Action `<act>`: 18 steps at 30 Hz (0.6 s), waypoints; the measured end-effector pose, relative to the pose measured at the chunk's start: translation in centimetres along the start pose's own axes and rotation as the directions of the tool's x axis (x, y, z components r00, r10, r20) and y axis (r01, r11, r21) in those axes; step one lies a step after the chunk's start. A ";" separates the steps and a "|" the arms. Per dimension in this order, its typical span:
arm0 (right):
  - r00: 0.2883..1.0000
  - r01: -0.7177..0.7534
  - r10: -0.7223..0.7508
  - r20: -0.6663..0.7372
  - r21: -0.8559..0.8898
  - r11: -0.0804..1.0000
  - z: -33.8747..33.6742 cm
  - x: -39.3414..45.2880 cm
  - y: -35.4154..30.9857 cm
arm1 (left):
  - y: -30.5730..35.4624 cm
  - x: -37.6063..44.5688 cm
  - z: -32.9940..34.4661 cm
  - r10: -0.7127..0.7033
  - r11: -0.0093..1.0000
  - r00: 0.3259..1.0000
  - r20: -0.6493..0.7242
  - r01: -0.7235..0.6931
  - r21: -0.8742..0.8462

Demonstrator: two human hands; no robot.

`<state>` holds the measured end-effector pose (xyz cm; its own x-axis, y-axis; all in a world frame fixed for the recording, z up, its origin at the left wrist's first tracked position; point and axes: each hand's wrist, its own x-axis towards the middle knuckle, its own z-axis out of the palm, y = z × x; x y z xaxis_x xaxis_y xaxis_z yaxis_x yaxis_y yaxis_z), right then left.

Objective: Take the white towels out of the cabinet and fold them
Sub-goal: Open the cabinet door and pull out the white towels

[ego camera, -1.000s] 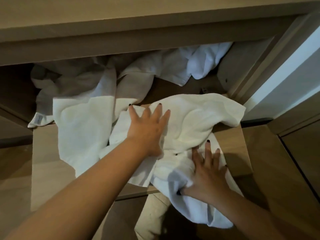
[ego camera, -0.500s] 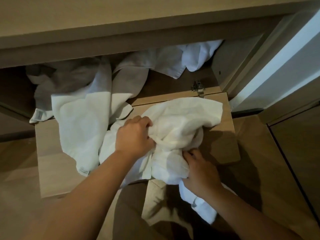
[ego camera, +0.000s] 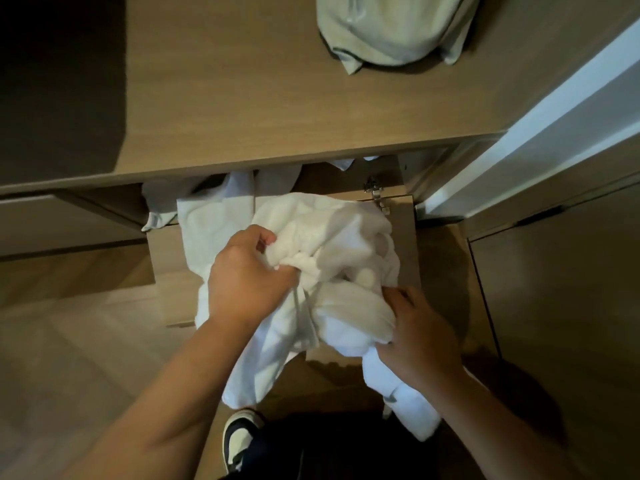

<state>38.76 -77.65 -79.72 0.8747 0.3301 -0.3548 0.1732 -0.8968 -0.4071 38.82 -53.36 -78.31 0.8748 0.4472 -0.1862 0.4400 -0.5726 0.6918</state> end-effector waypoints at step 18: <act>0.968 -0.076 0.096 -0.232 0.094 0.993 -24.5 -10.3 -15.5 | 16.0 -7.7 -27.0 -0.221 0.965 0.973 -0.065 0.208 -0.156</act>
<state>38.13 -74.38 -49.13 0.9683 0.1653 -0.1875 0.0630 -0.8874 -0.4566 33.64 -47.40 -47.02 0.7411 0.6062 -0.2884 0.5753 -0.3521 0.7382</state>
